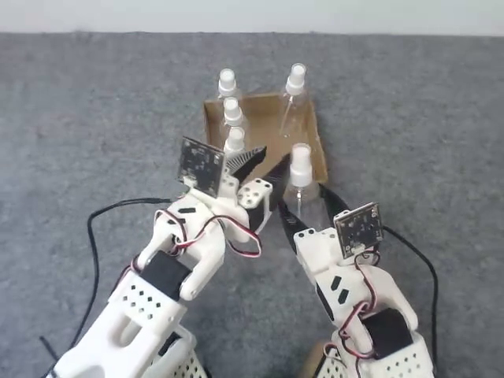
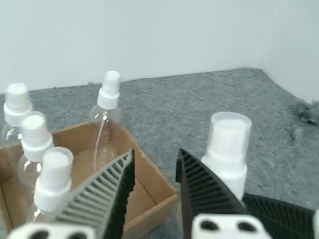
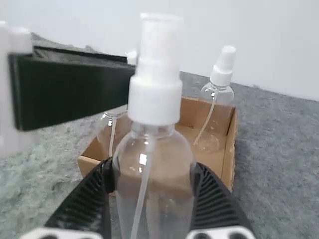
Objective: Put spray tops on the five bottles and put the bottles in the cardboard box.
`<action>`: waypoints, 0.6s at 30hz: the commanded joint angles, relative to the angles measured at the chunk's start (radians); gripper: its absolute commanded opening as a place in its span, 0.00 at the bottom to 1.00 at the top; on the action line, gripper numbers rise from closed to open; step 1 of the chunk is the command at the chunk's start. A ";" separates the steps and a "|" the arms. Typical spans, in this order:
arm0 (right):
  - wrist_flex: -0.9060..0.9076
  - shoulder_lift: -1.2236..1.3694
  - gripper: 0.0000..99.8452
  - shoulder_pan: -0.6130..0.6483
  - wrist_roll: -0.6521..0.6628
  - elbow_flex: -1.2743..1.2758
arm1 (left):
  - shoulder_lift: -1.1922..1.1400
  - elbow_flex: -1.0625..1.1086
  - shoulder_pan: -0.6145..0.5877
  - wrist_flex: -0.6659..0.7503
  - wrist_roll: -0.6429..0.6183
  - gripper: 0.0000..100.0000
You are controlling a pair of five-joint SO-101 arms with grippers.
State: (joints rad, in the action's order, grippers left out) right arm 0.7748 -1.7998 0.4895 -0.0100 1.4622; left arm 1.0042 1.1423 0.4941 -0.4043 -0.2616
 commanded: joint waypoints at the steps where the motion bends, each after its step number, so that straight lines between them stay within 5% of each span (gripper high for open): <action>1: 0.008 -0.019 0.01 0.010 0.003 -0.077 | 0.025 -0.022 0.084 -0.014 0.077 0.14; 18: 0.008 -0.019 0.01 -0.042 0.003 -0.075 | 0.025 -0.021 0.203 -0.077 0.146 0.13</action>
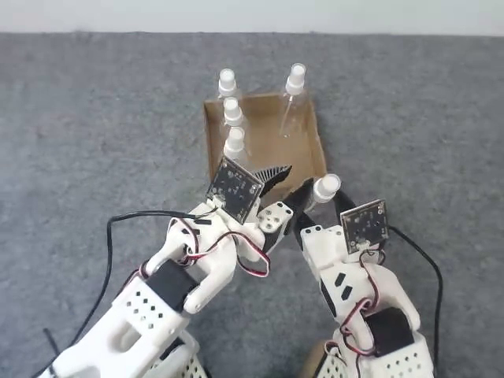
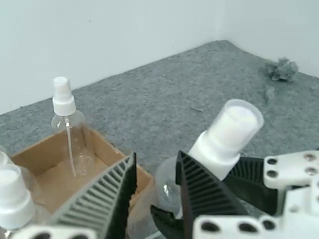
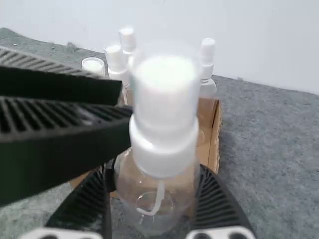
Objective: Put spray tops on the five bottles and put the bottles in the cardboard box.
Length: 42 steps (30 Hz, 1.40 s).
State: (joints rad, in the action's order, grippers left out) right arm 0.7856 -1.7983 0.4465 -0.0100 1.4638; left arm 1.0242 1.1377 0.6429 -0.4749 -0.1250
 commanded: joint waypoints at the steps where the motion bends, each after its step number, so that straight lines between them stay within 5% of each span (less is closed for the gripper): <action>1: -0.001 -0.021 0.01 0.001 0.003 -0.077 | 0.006 -0.018 0.054 -0.006 0.009 0.13; 17: -0.013 -0.019 0.01 -0.107 0.002 -0.035 | 0.006 -0.191 -0.124 -0.114 0.012 0.13; 30: -0.010 -0.019 0.01 -0.108 0.003 -0.008 | 0.008 -0.390 -0.404 -0.477 0.011 0.13; 42: -0.024 -0.019 0.01 -0.108 0.003 0.018 | 0.416 -0.143 -0.430 -0.505 0.008 0.08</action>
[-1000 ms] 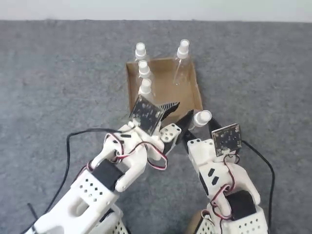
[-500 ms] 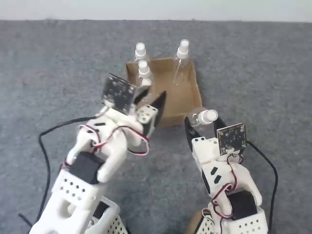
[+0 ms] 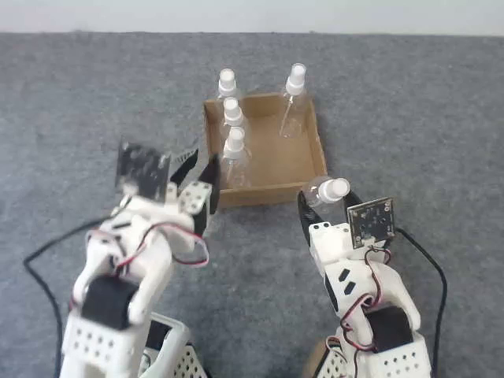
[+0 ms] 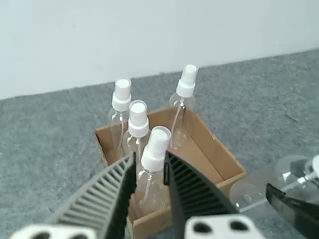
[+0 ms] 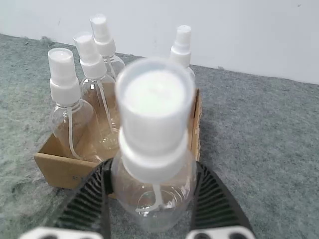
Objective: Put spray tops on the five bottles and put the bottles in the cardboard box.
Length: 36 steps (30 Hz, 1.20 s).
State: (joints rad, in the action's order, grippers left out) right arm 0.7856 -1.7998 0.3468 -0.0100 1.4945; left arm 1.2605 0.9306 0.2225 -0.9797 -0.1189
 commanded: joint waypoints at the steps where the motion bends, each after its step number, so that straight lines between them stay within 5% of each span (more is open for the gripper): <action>1: -0.030 -0.016 0.01 -0.008 0.003 -0.009 | 0.222 0.088 -0.009 0.000 0.005 0.08; 5: -0.039 -0.016 0.01 -0.008 0.003 0.012 | 0.371 0.145 -0.044 -0.005 0.008 0.08; 13: -0.039 -0.016 0.01 -0.008 0.003 0.014 | 0.569 0.288 -0.341 -0.003 0.008 0.08; 36: -0.039 -0.016 0.01 -0.008 0.003 0.032 | 0.563 0.506 -0.373 -0.002 0.011 0.01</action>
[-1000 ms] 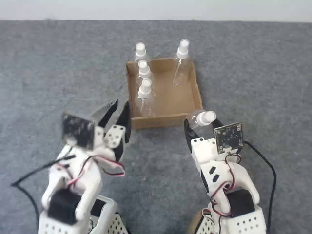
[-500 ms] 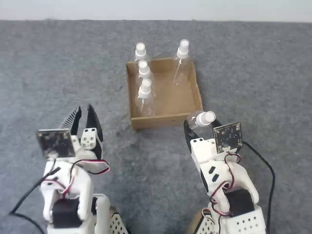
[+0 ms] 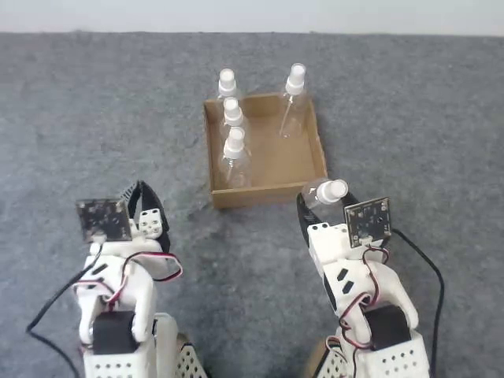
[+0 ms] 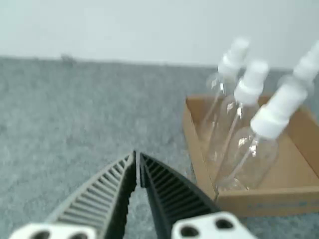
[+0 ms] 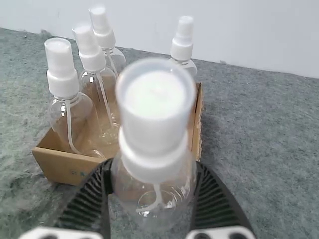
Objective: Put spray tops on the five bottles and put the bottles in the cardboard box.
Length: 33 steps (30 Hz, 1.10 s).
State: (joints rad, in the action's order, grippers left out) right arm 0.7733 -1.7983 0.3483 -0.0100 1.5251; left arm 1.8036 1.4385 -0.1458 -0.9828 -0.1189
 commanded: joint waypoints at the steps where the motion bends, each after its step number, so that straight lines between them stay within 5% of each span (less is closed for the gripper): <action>1: -0.027 -0.018 0.01 -0.010 0.003 0.002 | 0.020 -0.002 -0.005 -0.002 0.011 0.01; 8: -0.027 -0.018 0.01 -0.010 0.003 0.005 | 0.020 0.024 -0.003 0.009 0.011 0.01; 16: -0.061 -0.019 0.01 -0.005 0.005 -0.003 | 0.014 0.248 -0.005 0.180 0.009 0.01; 33: -0.076 -0.016 0.01 -0.002 0.110 -0.094 | 0.012 0.246 0.006 0.124 0.008 0.01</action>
State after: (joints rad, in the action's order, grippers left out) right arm 0.6674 -1.7983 0.3498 0.0499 1.5451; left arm 1.8036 1.6962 -0.1642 -0.8539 -0.1220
